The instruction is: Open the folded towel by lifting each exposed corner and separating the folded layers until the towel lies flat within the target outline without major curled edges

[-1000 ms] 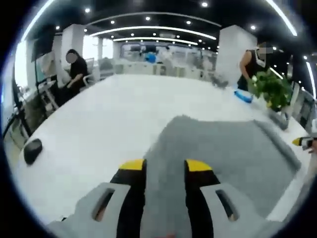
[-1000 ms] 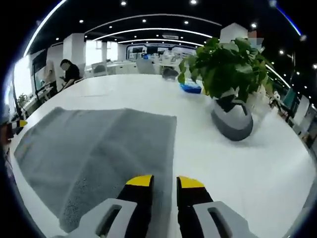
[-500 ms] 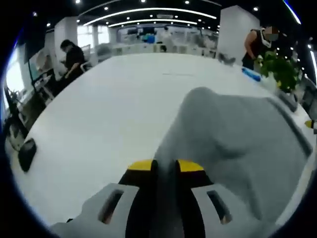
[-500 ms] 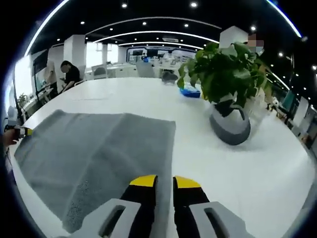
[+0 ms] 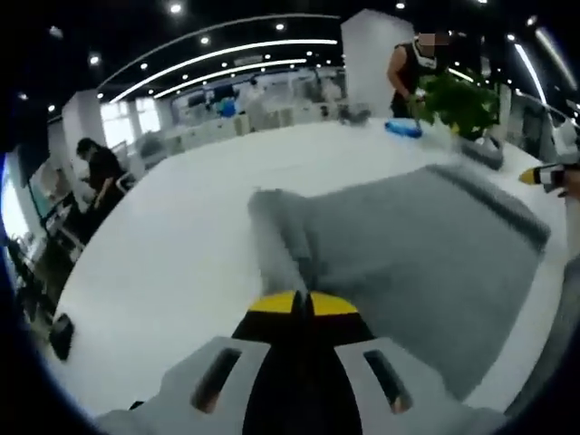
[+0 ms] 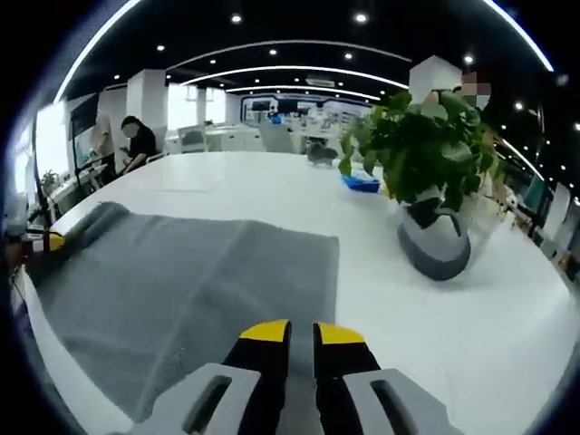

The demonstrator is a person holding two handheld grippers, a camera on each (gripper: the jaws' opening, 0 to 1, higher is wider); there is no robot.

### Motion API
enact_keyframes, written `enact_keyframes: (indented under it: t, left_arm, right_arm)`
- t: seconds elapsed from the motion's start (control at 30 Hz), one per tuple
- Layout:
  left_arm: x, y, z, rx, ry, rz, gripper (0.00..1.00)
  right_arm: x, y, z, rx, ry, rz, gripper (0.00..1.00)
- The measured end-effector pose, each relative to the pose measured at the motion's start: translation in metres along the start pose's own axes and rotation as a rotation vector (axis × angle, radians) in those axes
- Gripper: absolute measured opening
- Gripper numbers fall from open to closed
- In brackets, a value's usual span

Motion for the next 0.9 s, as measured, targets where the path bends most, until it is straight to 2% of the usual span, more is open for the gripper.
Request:
enact_keyframes:
  t: [0.1,0.17,0.2,0.4,0.47,0.57,0.63,0.77,0.9]
  left_arm:
    - [-0.007,-0.006,0.022,-0.060,-0.031,-0.040,0.03]
    - [-0.010,-0.007,0.026,-0.067,-0.039,-0.049,0.03]
    - [-0.018,-0.012,0.030,-0.091,-0.058,-0.070,0.03]
    - [-0.036,-0.019,0.046,-0.146,-0.049,-0.129,0.04]
    - [-0.035,-0.017,0.052,-0.172,-0.024,-0.121,0.05]
    - [-0.027,-0.009,0.063,-0.230,0.115,-0.092,0.09]
    - [-0.022,-0.005,0.059,-0.221,0.152,-0.078,0.12]
    - [0.002,0.008,0.035,-0.132,0.187,0.008,0.14]
    - [0.002,0.010,0.018,-0.073,0.171,0.003,0.18]
  right_arm:
    - [0.000,-0.001,-0.007,0.016,0.013,0.001,0.06]
    - [0.000,-0.002,-0.008,0.020,0.015,0.001,0.06]
    - [0.000,-0.002,-0.011,0.028,0.016,0.001,0.06]
    - [-0.002,-0.003,-0.018,0.047,0.023,-0.008,0.06]
    - [-0.003,-0.003,-0.019,0.050,0.023,-0.012,0.06]
    - [-0.005,-0.004,-0.020,0.053,0.021,-0.014,0.06]
    - [-0.005,-0.004,-0.021,0.055,0.017,-0.015,0.06]
    - [-0.007,-0.003,-0.025,0.060,0.014,-0.015,0.06]
    - [-0.008,-0.004,-0.025,0.063,0.016,-0.018,0.06]
Point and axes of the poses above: the point that each gripper's makers call its tool centre point, and the gripper's own axes: y roughly backward along the fingers, z roughly to its right, x roughly out of its top, the point moved 1 cm from there along y, roughly backward along the fingers, and after that the axes turned 2 degrees about -x, right-handed, at the moved point
